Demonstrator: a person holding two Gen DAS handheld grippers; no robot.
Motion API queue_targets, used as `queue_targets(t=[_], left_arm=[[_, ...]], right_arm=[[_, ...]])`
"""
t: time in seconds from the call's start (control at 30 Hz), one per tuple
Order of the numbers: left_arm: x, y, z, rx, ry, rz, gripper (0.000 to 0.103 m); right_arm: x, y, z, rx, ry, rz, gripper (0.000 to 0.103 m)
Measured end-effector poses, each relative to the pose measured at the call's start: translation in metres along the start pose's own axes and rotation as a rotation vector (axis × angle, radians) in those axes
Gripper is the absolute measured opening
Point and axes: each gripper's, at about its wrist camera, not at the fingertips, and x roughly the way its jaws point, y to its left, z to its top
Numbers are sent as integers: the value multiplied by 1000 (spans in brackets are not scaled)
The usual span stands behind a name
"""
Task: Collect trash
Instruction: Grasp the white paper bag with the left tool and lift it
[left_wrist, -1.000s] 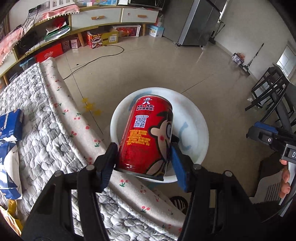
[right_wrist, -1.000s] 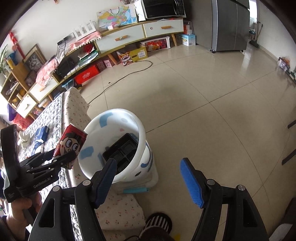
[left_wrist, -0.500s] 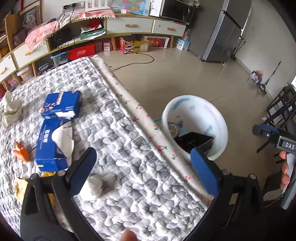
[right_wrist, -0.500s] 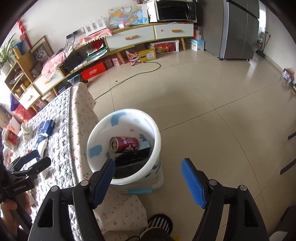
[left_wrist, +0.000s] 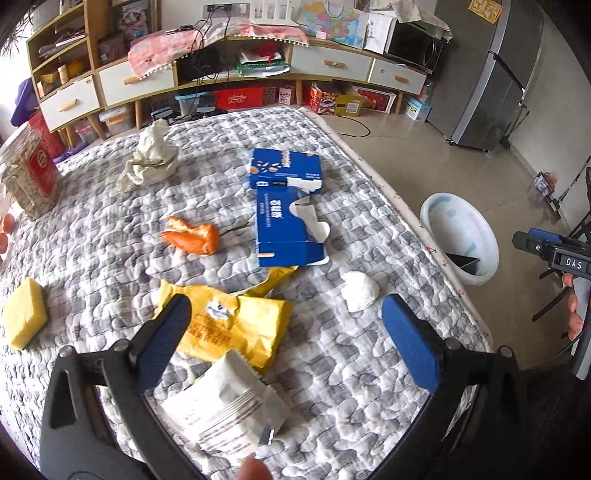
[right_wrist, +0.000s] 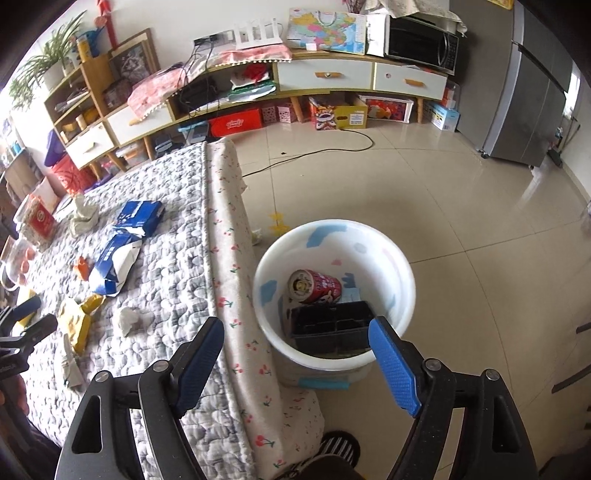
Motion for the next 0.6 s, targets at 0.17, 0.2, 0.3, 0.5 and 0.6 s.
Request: queue_targets(t=[0.17,0.2,0.3,0.5,0.6], left_arm=[[-16,39,-18,-70,-15,35,102],[-20,46,-21,-81,-20,41,102],[-29,68,-33,-125,-23,45,102],[-37,106,-58,-192,-5,79,102],[-37,119,-68,-209,7,92,102]], right_arm=[[8,47,-1,-81,7,4,86],[11,55,-1,-96,11,6,86],[18,77,-5,-133,29,8,87],[28,111,-13,-196,58,23,87],[32,125,-18,-226,69,23,87]])
